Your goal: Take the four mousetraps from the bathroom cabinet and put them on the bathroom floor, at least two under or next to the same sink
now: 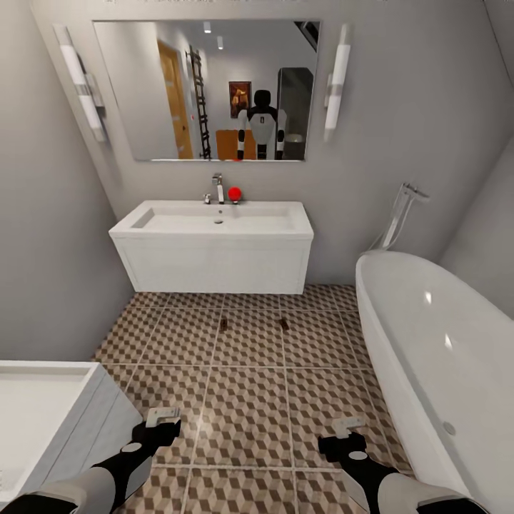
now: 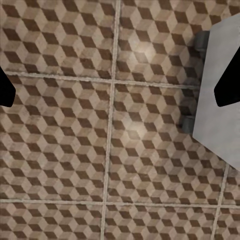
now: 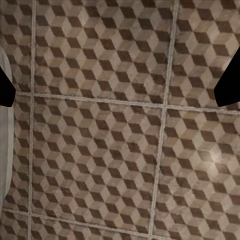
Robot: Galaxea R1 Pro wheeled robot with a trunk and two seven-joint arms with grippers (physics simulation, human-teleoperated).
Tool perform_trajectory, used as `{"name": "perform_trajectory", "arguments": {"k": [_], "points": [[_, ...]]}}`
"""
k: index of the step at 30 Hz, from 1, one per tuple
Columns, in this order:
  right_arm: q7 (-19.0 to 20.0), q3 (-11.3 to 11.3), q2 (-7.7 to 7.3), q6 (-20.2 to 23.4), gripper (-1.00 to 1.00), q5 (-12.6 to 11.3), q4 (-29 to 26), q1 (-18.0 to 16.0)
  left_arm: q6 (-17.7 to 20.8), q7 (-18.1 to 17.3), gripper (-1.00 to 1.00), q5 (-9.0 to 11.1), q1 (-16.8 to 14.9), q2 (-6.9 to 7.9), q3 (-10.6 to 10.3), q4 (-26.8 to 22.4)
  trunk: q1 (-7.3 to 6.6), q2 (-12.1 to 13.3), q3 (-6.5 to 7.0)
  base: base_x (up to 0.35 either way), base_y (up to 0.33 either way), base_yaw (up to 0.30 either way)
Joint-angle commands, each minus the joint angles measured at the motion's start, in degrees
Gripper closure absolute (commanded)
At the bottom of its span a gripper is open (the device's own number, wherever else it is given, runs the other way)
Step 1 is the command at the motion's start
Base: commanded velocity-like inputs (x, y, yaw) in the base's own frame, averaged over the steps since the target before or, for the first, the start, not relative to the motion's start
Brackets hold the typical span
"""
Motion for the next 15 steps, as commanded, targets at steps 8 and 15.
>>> {"name": "perform_trajectory", "arguments": {"k": [8, 15], "points": [[-0.18, 0.39, 0.05, -0.15, -1.0, 0.09, 0.23, 0.19, -0.11, 0.04, -1.0, 0.47, -0.04, -0.05, -0.57, 0.08, -1.76, 3.18, 1.39, 0.0, 0.0, 0.0], [-0.37, 0.38, -0.13, -0.05, -1.0, 0.16, 0.24, 2.46, 0.97, 0.05, -1.0, 0.53, 0.71, 0.02, -0.54, 0.14, -3.3, 5.99, 2.64, 0.0, 0.0, 0.0]]}}
